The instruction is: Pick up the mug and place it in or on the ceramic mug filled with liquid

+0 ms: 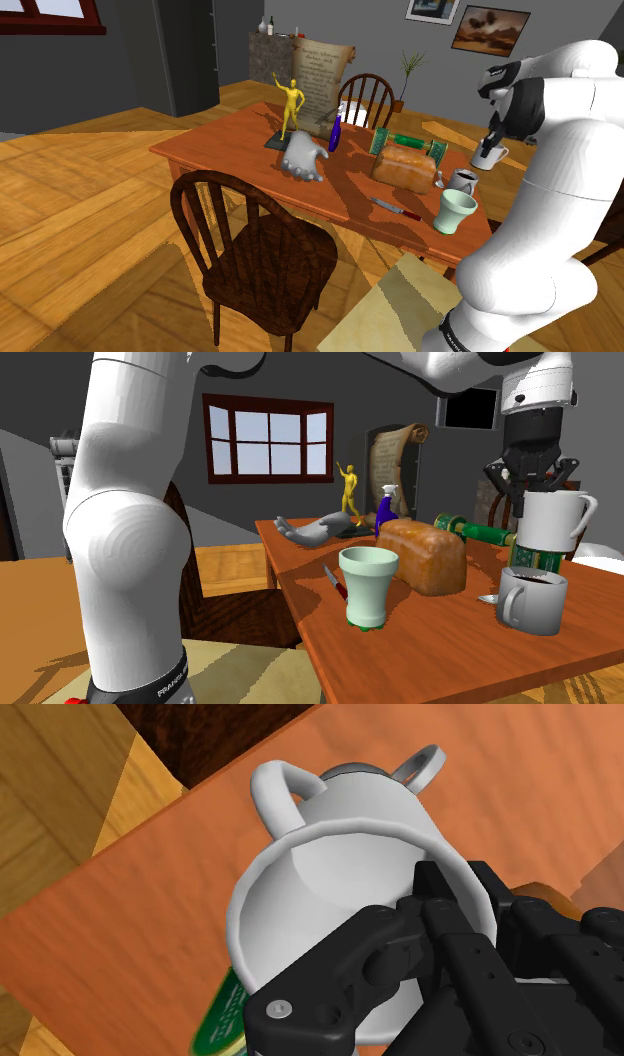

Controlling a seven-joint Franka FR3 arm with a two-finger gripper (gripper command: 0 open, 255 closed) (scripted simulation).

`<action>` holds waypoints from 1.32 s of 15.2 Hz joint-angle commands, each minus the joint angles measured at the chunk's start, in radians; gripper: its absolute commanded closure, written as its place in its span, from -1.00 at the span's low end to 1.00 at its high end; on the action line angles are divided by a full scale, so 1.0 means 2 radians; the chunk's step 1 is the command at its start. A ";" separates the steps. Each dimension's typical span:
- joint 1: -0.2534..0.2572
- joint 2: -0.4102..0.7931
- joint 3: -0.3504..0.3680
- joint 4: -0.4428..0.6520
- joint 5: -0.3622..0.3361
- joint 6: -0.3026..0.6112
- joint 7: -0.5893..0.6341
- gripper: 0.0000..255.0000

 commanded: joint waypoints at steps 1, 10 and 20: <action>0.000 0.002 0.001 -0.011 0.002 0.013 -0.001 1.00; 0.000 0.013 0.004 -0.057 0.011 0.067 -0.006 1.00; 0.000 0.013 0.004 -0.056 0.011 0.067 -0.006 -1.00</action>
